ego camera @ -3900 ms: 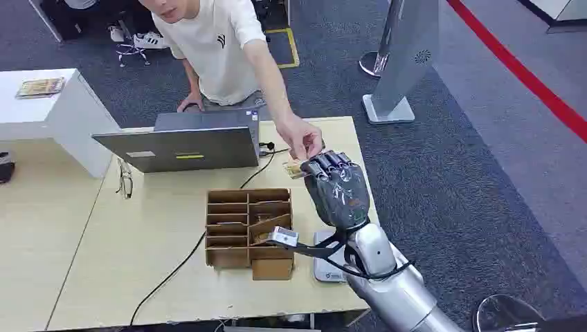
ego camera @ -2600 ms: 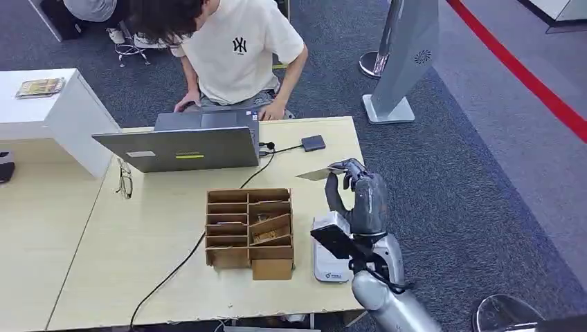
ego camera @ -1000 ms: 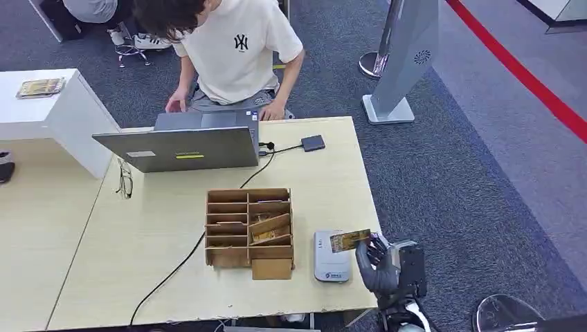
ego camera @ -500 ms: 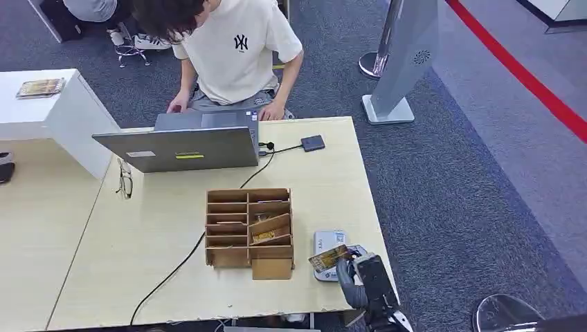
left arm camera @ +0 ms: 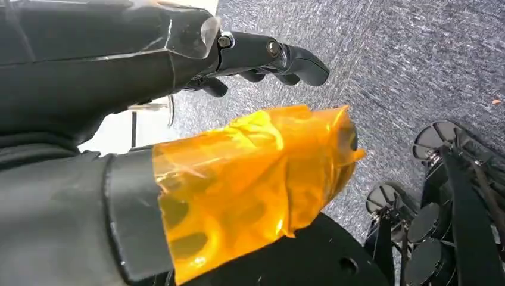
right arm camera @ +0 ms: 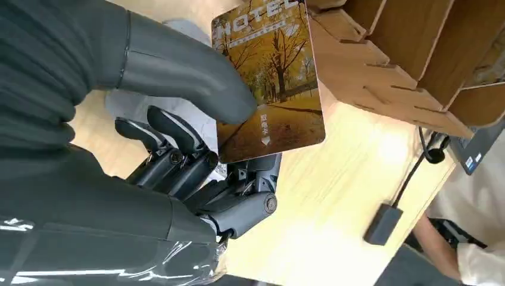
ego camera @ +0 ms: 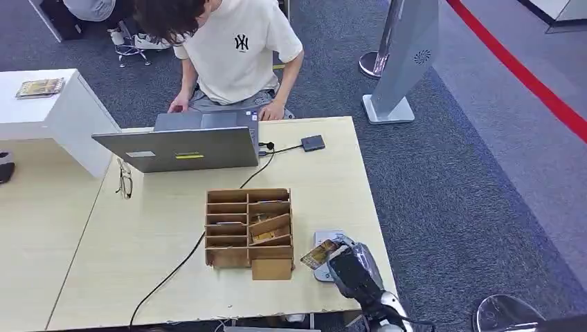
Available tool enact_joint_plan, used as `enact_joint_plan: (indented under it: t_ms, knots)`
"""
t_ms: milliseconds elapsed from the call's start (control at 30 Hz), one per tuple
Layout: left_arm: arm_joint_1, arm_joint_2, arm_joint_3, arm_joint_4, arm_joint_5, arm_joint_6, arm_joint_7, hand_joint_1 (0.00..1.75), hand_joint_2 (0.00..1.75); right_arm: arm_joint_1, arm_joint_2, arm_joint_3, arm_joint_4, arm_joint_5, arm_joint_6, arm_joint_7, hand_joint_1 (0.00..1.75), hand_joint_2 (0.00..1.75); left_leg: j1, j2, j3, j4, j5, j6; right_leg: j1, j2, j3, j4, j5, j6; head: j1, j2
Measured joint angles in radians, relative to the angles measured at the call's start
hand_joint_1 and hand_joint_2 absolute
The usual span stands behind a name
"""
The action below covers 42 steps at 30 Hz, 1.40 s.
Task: Pass the card to the sensor for recognition and then transmit it.
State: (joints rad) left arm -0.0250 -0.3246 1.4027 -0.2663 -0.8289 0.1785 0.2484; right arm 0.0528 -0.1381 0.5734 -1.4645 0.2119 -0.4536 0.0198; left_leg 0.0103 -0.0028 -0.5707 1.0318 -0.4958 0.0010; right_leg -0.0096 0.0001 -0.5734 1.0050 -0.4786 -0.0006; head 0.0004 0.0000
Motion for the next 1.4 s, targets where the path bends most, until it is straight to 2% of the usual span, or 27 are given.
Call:
enact_joint_plan:
  t_ms: [233,533,800,1233,1400]
  knots:
    - [0.0,0.0,0.001,-0.005,-0.012,-0.002,0.012,0.0,0.0,-0.012,-0.004,-0.031,0.004,0.193,0.014,0.075,1.75,1.75,0.0,0.0,0.0,0.0,0.0,0.0,0.0,0.0,0.0,0.0,0.0,0.0,0.0,0.0]
    - [0.002,-0.004,0.011,-0.034,-0.026,-0.013,0.034,0.0,0.0,0.021,-0.027,-0.079,-0.022,0.333,0.033,0.137,1.75,1.75,0.0,0.0,0.0,0.0,0.0,0.0,0.0,0.0,0.0,0.0,0.0,0.0,0.0,0.0]
    - [0.003,-0.006,0.021,-0.047,-0.033,-0.021,0.036,0.0,0.0,0.044,-0.045,-0.113,-0.071,0.393,0.076,0.178,1.75,1.75,0.0,0.0,0.0,0.0,0.0,0.0,0.0,0.0,0.0,0.0,0.0,0.0,0.0,0.0]
    - [0.003,-0.009,0.024,-0.056,-0.047,-0.035,0.037,0.0,0.0,0.035,-0.043,-0.119,-0.088,0.453,0.166,0.179,1.75,1.75,0.0,0.0,0.0,0.0,0.0,0.0,0.0,0.0,0.0,0.0,0.0,0.0,0.0,0.0]
    - [0.003,-0.009,0.024,-0.057,-0.048,-0.037,0.038,0.0,0.0,0.024,-0.041,-0.111,-0.079,0.461,0.177,0.179,1.75,1.75,0.0,0.0,0.0,0.0,0.0,0.0,0.0,0.0,0.0,0.0,0.0,0.0,0.0,0.0]
